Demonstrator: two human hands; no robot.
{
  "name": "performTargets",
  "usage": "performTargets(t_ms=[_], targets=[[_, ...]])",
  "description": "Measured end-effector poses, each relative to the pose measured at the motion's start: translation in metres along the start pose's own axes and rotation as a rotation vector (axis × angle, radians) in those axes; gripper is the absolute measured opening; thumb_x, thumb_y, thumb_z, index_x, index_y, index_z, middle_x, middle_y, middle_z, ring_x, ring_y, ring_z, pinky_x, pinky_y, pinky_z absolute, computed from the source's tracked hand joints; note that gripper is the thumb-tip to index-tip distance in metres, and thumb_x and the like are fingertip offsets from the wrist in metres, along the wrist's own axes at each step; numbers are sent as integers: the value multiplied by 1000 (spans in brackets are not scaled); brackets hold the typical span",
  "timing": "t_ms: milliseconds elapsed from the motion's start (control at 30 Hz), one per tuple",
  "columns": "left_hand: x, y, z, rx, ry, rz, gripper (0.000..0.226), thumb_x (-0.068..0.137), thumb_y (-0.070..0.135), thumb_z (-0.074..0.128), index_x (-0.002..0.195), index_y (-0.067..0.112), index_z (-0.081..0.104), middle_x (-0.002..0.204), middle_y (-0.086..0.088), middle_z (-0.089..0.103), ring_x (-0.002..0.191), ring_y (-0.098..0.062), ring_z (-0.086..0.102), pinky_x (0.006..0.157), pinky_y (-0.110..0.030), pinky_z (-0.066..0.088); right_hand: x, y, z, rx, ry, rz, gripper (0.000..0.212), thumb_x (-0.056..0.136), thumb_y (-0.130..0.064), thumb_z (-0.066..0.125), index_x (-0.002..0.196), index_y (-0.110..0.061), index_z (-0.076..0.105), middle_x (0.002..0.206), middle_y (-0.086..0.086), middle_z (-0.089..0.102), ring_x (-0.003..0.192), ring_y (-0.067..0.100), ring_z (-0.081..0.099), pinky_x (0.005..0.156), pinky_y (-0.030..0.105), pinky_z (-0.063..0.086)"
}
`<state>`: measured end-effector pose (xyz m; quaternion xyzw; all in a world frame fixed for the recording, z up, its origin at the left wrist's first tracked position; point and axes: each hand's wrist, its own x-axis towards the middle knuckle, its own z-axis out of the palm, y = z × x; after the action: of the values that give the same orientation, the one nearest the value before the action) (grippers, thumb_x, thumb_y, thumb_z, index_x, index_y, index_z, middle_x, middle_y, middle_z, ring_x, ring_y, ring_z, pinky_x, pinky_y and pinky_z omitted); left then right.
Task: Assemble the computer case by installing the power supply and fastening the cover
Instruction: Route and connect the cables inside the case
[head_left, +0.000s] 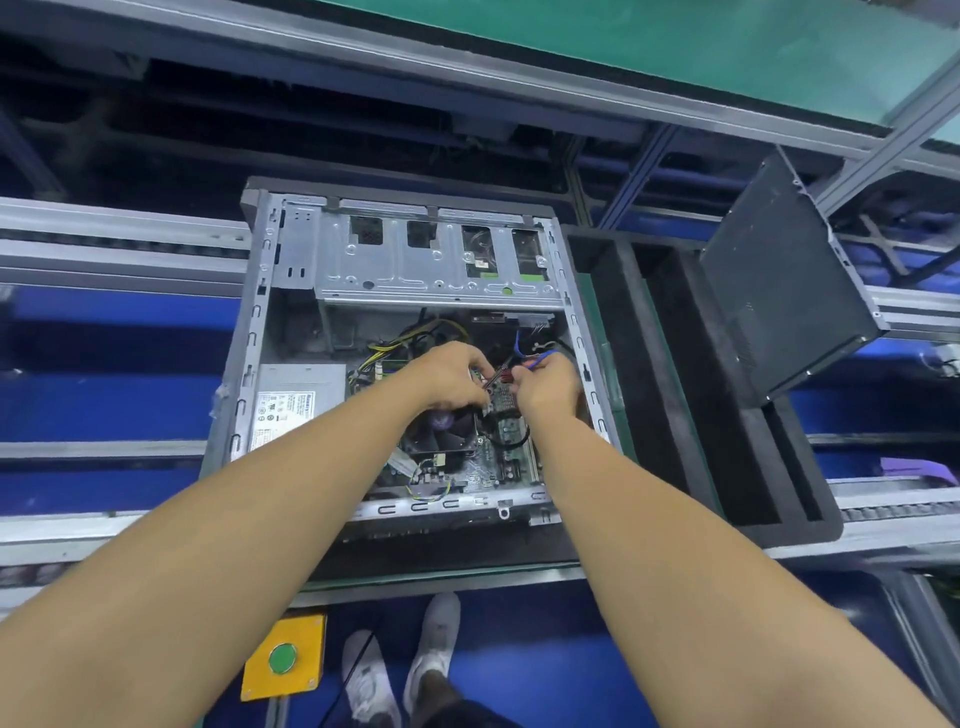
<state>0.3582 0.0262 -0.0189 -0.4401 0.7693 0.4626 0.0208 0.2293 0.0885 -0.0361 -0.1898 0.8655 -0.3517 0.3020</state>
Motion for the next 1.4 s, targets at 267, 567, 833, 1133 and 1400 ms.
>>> performTargets(t_ms=[267, 567, 833, 1133, 1400], targets=[[0, -1, 1, 2, 25, -11, 30, 82, 26, 77, 110, 27, 65, 112, 1, 66, 103, -23, 63, 95, -38, 51, 13, 2, 3, -179, 29, -141, 6, 99, -3, 57, 96, -7, 55, 102, 19, 68, 82, 24, 57, 79, 39, 56], [-2, 1, 2, -38, 45, -10, 25, 81, 25, 75, 100, 31, 60, 107, 1, 69, 74, -19, 54, 82, -36, 50, 20, -4, 2, -396, 14, -245, 9, 96, -8, 70, 101, -1, 73, 98, 15, 75, 80, 24, 63, 76, 31, 53], [-5, 1, 2, -41, 31, -19, 25, 83, 24, 73, 104, 30, 60, 107, 2, 70, 79, -26, 60, 76, -33, 46, 22, -1, 2, -499, -9, -278, 12, 101, -7, 64, 107, 0, 71, 113, 18, 68, 81, 27, 63, 77, 30, 48], [-4, -2, 2, -49, 47, -1, 24, 85, 23, 73, 101, 31, 58, 107, 1, 68, 59, -10, 48, 66, -28, 43, 25, 1, 3, -542, 8, -296, 12, 99, -11, 68, 105, -1, 72, 106, 16, 71, 71, 19, 58, 75, 30, 51], [0, -4, 3, -29, 49, 6, 24, 84, 24, 73, 101, 32, 58, 106, 1, 66, 60, -8, 49, 57, -27, 41, 23, -1, 2, -560, -28, -321, 10, 99, -15, 69, 103, -6, 73, 106, 17, 72, 90, 30, 67, 76, 30, 50]])
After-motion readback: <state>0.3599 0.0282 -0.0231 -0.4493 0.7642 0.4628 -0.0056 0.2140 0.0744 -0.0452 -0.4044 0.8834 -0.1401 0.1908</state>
